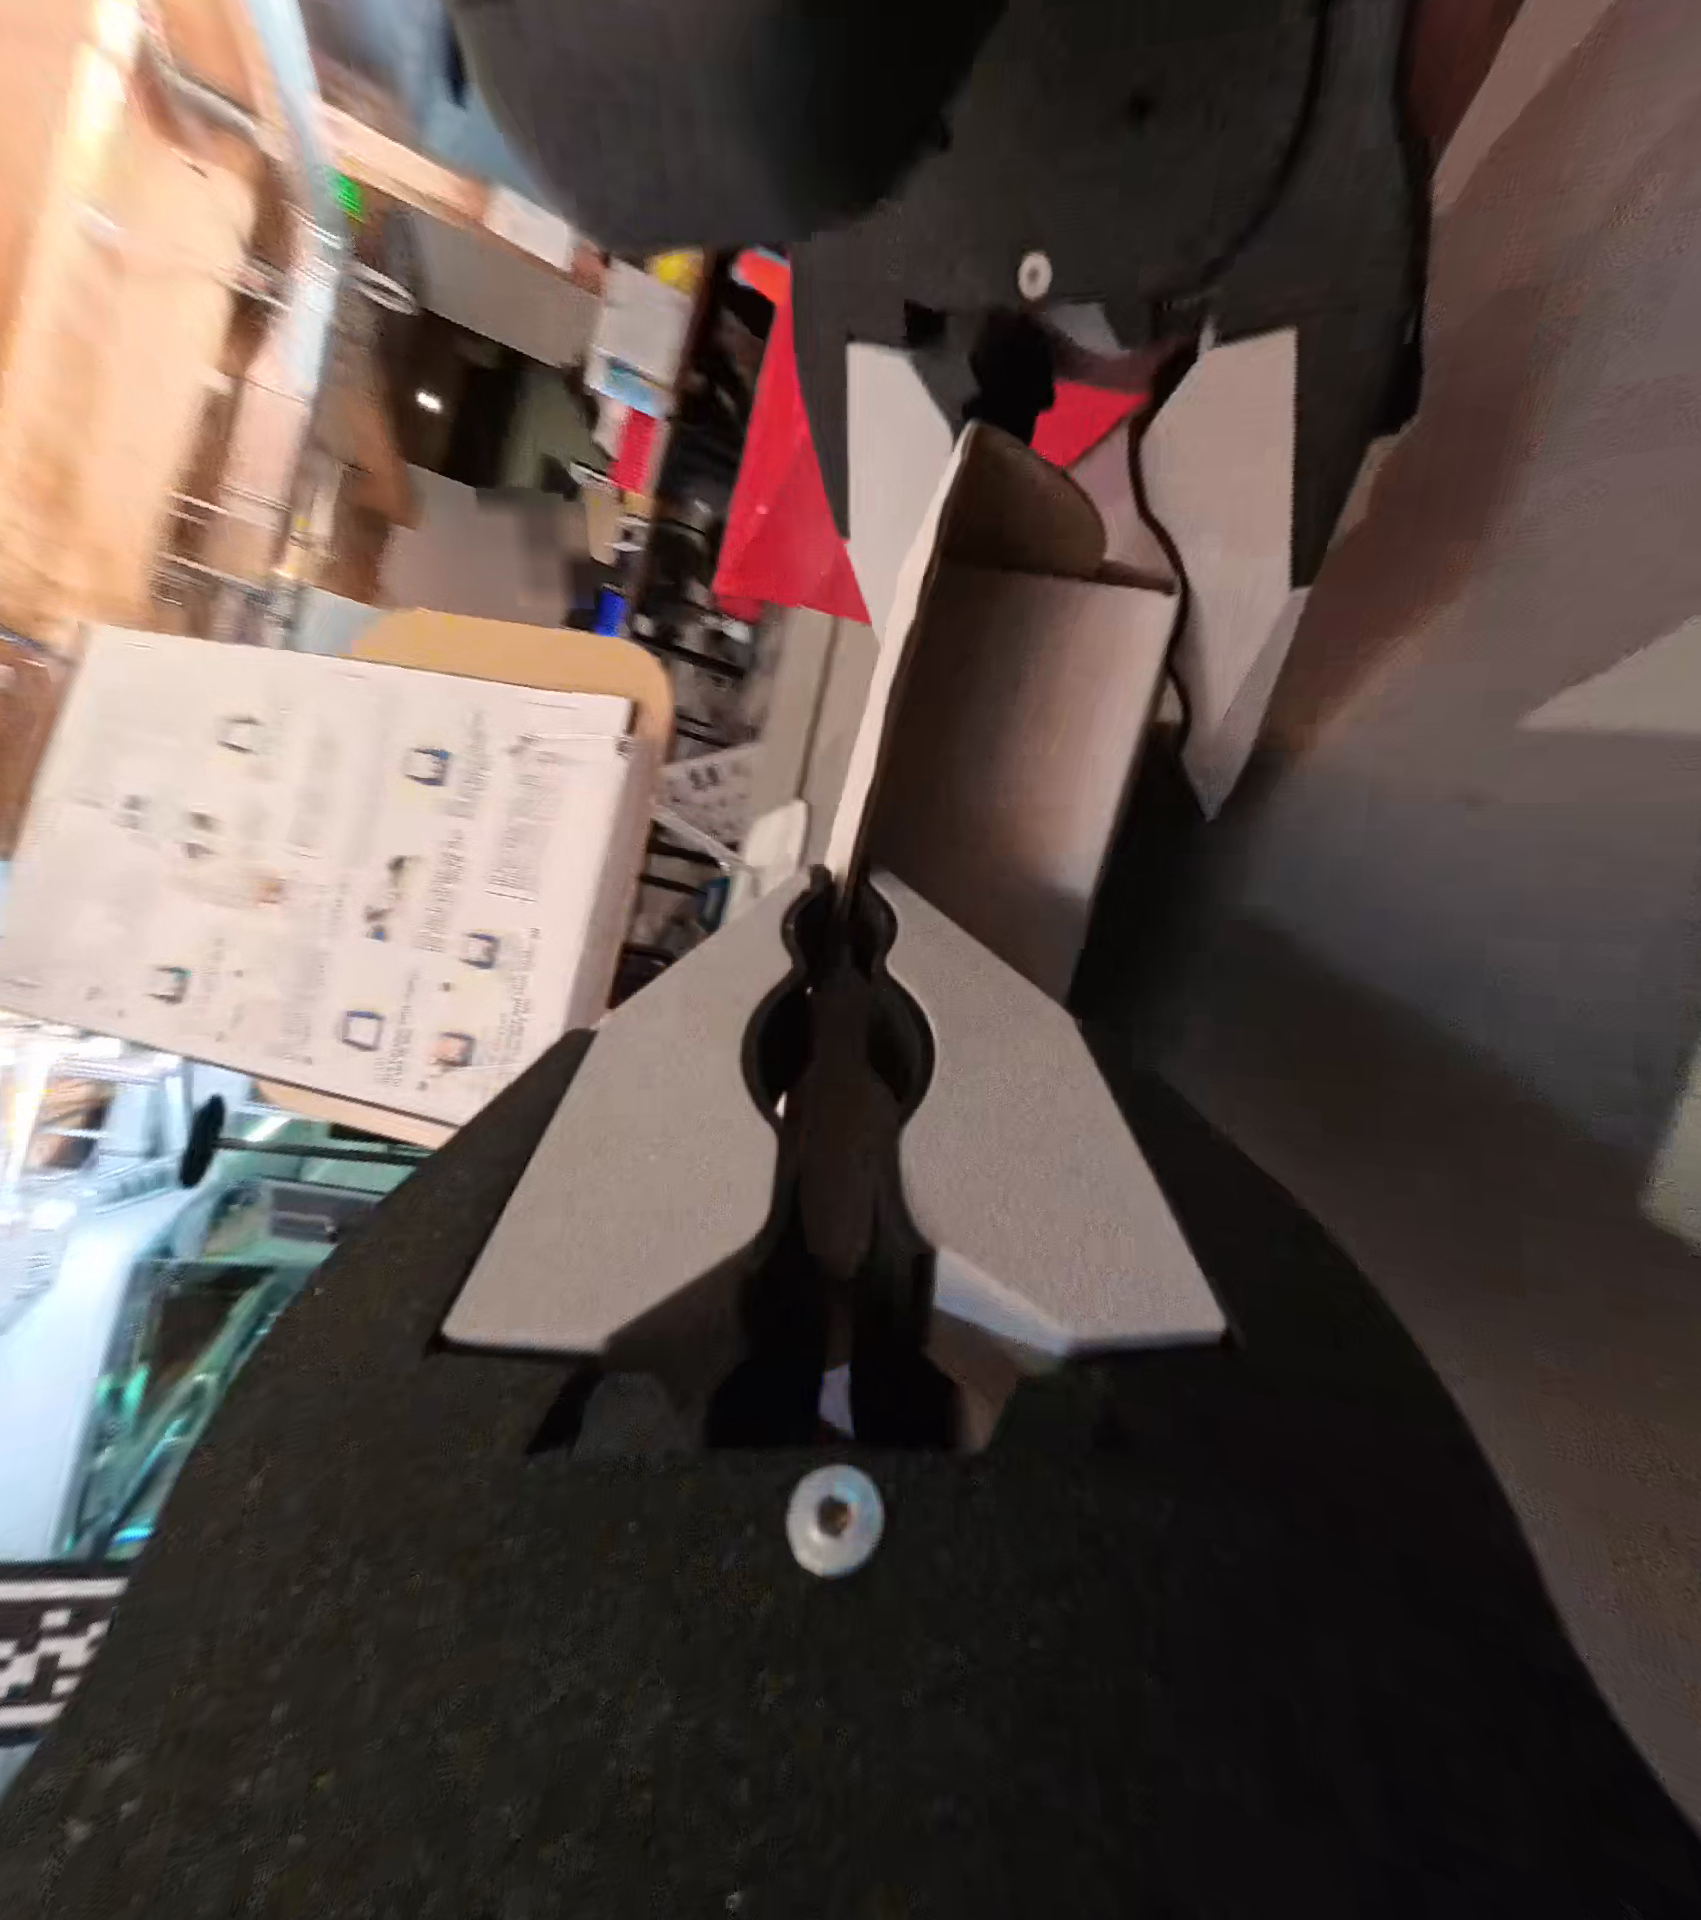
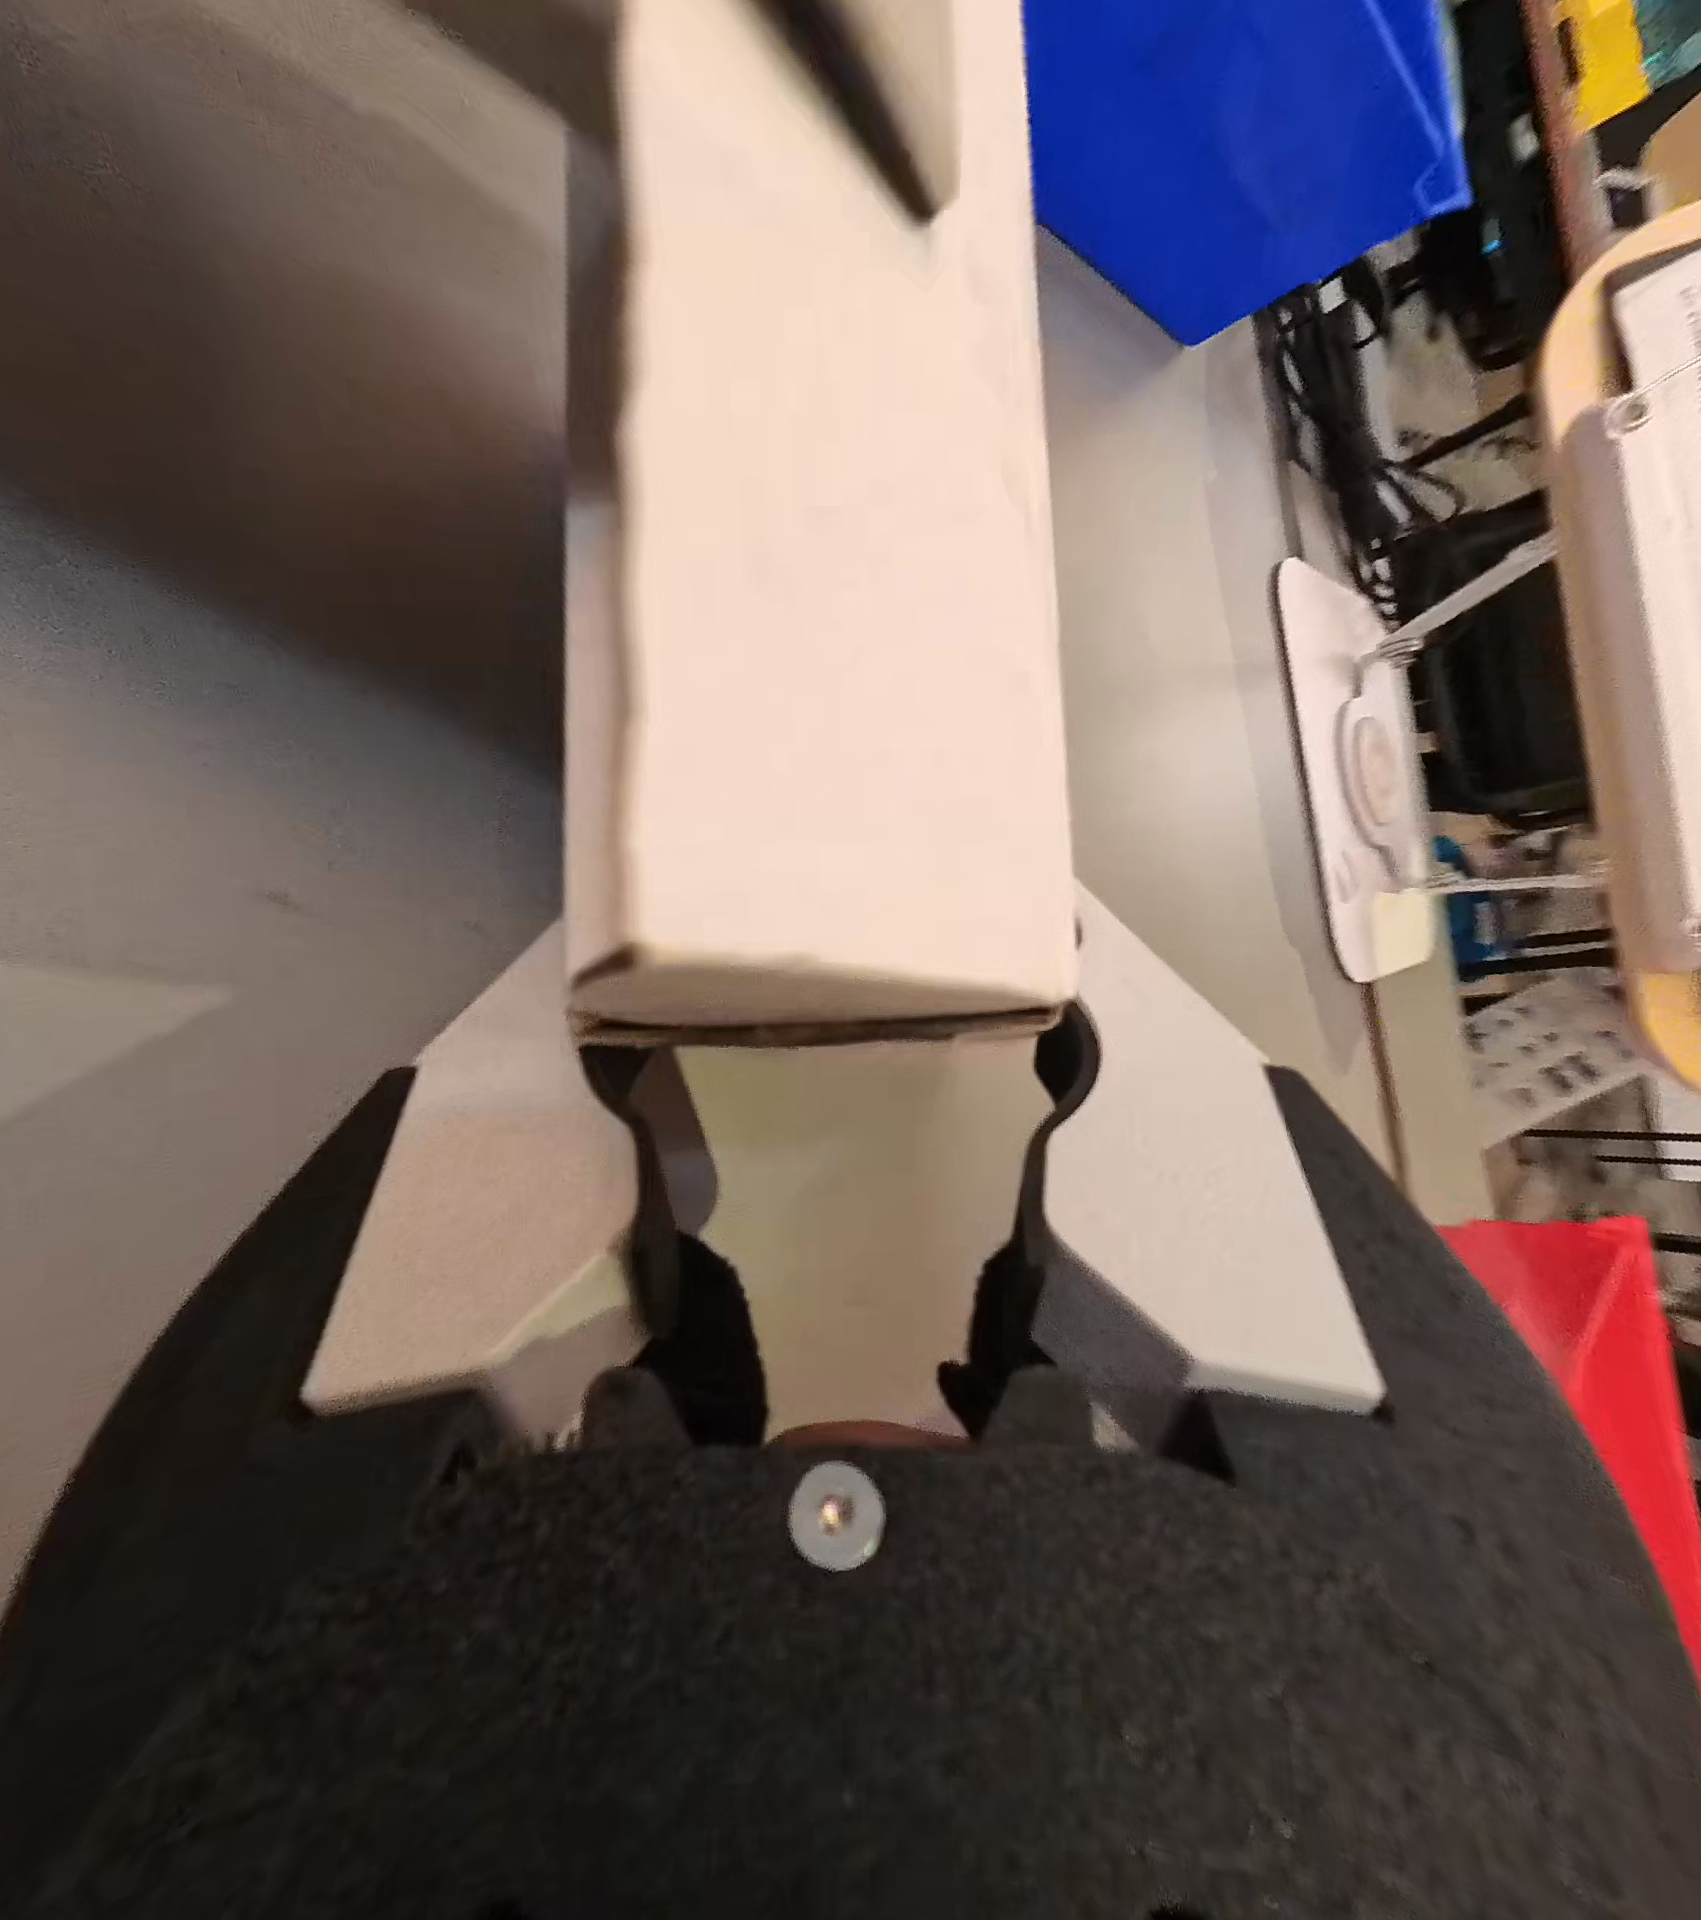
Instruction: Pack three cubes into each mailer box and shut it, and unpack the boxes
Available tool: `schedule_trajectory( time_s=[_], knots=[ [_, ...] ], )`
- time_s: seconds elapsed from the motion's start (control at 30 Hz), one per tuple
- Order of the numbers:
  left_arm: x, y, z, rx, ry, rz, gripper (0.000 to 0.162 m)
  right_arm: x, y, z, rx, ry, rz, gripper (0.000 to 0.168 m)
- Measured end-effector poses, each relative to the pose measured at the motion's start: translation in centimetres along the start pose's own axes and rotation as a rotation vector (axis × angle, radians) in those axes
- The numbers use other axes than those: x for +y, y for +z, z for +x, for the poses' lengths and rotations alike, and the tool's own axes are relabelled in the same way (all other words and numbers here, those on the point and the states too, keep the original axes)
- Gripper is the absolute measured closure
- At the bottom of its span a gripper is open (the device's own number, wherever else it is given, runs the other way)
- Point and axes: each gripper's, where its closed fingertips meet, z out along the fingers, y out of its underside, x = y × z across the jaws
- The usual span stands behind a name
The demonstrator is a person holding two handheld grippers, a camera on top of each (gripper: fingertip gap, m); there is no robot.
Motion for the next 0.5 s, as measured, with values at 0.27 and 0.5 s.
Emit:
schedule_trajectory(
  time_s=[0.27,0.5],
  knots=[
    [1.1,-0.1,3.1,0.181,0.039,-0.094,0.162,0.1,-3.3,-1.0,-0.051,0.17,0.038,0.069],
    [1.5,0.2,3.8,0.219,0.021,-0.106,0.162,-2.0,-6.1,-1.1,-0.148,0.449,0.193,0.092]
  ],
)
